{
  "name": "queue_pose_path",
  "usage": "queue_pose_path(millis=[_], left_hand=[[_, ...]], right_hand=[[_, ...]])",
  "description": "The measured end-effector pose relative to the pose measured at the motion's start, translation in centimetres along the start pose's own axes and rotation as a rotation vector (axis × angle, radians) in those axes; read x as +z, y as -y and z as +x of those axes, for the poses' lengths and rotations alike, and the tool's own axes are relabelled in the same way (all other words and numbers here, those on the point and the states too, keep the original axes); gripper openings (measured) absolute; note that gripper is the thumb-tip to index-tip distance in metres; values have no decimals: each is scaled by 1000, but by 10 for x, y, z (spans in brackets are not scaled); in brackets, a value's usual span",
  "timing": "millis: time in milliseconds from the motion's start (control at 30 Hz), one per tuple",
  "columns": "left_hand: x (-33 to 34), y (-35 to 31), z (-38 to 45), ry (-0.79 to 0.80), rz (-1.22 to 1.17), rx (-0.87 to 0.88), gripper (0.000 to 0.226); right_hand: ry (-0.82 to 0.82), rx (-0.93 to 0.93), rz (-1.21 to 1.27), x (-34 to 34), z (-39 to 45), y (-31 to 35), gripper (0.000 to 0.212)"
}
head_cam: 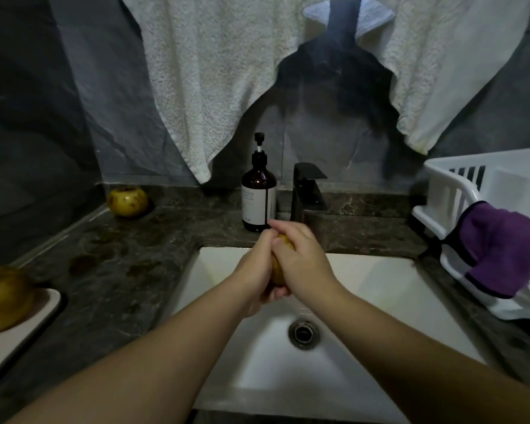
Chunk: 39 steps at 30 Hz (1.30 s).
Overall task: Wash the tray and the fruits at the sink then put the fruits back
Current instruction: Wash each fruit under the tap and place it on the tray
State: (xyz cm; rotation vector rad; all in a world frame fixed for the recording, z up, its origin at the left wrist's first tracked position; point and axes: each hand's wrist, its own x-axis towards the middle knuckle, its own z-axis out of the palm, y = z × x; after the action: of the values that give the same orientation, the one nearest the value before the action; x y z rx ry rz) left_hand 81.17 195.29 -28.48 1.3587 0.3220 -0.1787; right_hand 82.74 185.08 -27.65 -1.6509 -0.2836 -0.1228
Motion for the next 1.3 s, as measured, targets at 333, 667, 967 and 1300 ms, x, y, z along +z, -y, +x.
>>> queue_pose_path(millis=[333,667,967,1300], left_hand=[[2,-4,-8,7,-98,-10,60],[-4,-9,-7,27,-110,-47,63],[-3,-2,-2,2,-8,4,58],[-13,-4,-2,145,-524,-139,69]], right_hand=[[-5,-113,-87,1,-1,-7,18],[36,30,-44,2,-1,-6,57],[-26,-162,-230,3,0,-14,24],[211,-28,-239,-10,1,-18,62]])
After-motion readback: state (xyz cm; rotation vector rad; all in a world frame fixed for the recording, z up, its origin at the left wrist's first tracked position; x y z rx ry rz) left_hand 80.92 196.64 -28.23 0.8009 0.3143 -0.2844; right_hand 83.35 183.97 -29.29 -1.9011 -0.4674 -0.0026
